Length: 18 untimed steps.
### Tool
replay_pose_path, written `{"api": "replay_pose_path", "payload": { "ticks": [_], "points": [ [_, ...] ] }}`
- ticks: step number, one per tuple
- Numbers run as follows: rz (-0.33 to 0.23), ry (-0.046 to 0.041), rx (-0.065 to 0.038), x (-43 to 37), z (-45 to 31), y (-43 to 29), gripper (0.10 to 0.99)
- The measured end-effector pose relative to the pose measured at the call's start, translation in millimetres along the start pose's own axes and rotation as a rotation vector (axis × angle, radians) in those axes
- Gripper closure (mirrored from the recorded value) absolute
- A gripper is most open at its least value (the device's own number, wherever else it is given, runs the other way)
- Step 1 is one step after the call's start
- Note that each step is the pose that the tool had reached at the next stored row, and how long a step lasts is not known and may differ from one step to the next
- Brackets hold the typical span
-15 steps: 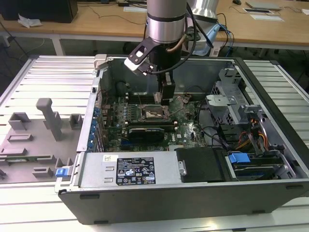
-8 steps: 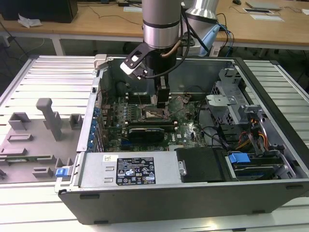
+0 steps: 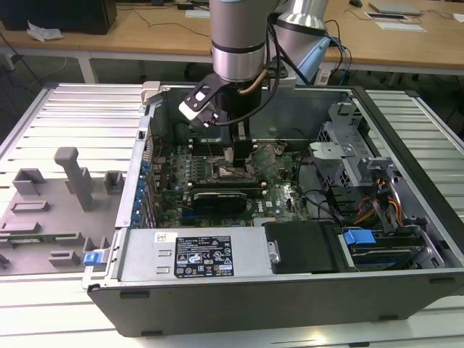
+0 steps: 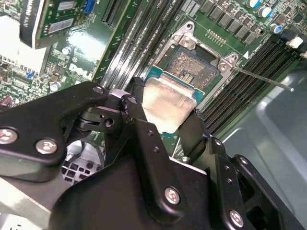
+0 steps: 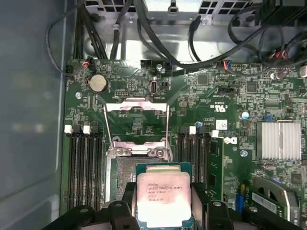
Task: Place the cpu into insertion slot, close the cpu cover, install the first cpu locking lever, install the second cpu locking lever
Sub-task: 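Place the cpu into insertion slot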
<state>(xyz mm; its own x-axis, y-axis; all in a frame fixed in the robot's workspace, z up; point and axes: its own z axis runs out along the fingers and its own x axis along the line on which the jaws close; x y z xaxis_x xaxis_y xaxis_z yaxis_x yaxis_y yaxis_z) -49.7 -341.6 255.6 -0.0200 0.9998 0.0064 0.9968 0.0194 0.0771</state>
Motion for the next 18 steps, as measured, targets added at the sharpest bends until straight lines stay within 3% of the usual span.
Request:
{"api": "replay_pose_path", "payload": {
  "ticks": [9, 18],
  "points": [
    [-0.008, 0.0005, 0.000, 9.2, 15.6, -2.0, 0.545],
    [-0.008, 0.0003, 0.000, 16.4, 25.7, -4.2, 0.545]
  ]
}}
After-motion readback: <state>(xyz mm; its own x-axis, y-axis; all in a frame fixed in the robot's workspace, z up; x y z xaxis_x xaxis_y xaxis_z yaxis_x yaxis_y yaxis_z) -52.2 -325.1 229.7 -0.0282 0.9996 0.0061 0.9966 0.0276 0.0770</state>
